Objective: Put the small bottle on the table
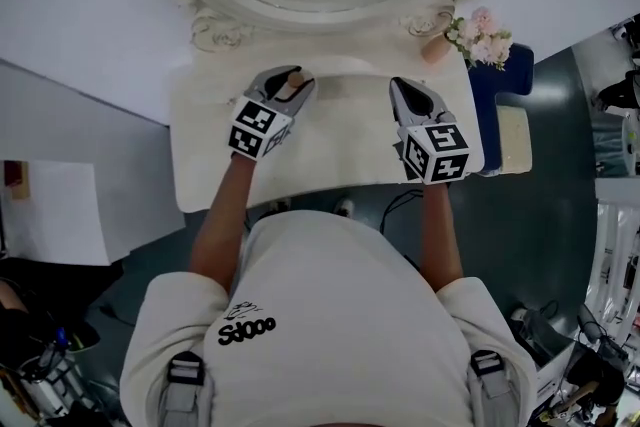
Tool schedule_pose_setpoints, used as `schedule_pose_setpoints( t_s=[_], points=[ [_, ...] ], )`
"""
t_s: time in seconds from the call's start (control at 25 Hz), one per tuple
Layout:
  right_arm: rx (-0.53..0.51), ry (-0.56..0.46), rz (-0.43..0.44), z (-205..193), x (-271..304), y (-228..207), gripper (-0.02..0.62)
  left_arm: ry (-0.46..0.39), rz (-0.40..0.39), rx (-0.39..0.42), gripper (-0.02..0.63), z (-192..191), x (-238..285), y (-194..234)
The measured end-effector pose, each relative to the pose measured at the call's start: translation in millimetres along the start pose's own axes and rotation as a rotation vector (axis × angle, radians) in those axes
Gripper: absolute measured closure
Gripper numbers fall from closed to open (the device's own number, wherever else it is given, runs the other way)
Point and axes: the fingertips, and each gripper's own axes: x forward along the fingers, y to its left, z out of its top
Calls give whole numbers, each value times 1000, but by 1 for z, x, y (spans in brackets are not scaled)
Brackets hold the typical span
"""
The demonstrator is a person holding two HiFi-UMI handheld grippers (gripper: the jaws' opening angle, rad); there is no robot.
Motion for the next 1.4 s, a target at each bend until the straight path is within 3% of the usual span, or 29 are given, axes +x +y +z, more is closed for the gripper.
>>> schedule_pose_setpoints(
  t_s=[0.28, 0.68, 1.04, 1.4],
  points=[
    [-22, -4, 63, 15, 29, 12, 594, 19, 102, -13, 454, 1, -14, 49],
    [-25, 32, 134, 14, 75, 46, 594, 91, 207, -88, 454, -45, -30, 113],
    [-18, 103, 131, -2, 100, 58, 594, 107, 221, -119, 454, -83, -24, 146],
    [5, 167, 96, -24, 107, 55, 594, 66, 194, -107, 454, -79, -8, 159]
  ],
)
